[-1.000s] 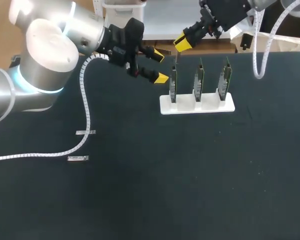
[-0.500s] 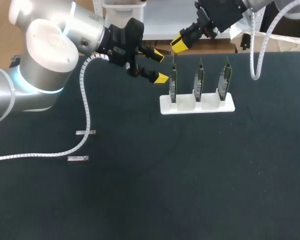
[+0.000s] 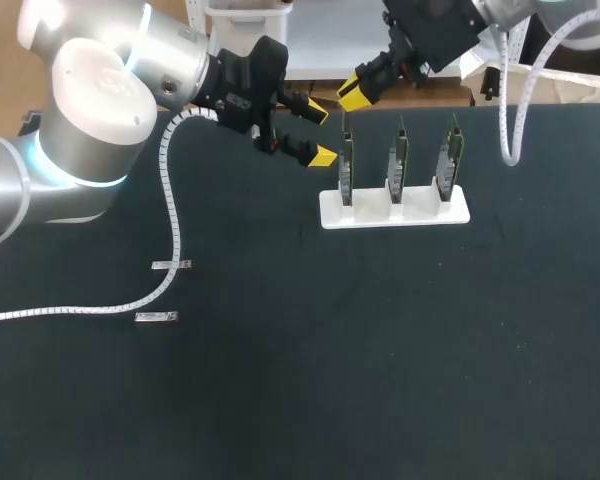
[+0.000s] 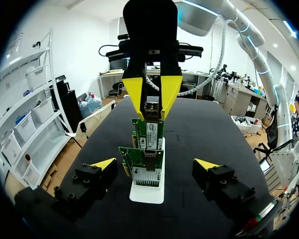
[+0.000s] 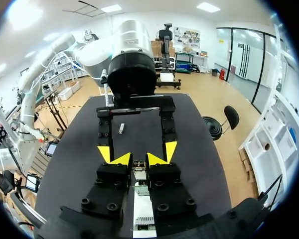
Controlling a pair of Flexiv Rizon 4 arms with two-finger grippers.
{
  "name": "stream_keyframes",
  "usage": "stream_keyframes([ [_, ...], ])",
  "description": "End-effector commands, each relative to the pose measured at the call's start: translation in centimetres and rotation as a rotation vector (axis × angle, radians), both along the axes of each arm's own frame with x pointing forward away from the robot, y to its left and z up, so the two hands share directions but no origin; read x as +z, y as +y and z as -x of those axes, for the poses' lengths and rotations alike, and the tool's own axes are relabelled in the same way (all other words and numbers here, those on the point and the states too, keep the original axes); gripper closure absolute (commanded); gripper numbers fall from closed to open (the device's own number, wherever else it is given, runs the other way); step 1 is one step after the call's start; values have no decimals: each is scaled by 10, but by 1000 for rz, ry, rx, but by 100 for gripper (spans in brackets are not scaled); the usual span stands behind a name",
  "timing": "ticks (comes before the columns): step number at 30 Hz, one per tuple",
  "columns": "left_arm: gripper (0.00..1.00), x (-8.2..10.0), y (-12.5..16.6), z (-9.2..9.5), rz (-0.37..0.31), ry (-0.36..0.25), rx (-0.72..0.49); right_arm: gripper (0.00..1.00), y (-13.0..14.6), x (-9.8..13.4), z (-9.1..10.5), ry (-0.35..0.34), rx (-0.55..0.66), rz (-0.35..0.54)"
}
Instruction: Pick up the optical module with the left hand, and insert it into the network port with the right hand.
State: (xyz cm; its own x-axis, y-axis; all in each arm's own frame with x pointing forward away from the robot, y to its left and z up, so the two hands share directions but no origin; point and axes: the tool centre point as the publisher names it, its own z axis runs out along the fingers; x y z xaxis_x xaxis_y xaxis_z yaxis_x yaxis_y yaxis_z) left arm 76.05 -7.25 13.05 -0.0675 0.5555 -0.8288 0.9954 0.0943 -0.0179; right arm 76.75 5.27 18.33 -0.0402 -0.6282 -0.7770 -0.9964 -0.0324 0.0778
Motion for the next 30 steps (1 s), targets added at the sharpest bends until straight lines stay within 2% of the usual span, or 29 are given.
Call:
stream_keyframes([
  [1, 0, 0, -1, -2, -5, 3, -1, 100, -1, -1, 4, -11, -13, 5],
  [30, 0, 0, -1, -2, -5, 3, -1, 100, -3, -7, 3, -28, 15, 21],
])
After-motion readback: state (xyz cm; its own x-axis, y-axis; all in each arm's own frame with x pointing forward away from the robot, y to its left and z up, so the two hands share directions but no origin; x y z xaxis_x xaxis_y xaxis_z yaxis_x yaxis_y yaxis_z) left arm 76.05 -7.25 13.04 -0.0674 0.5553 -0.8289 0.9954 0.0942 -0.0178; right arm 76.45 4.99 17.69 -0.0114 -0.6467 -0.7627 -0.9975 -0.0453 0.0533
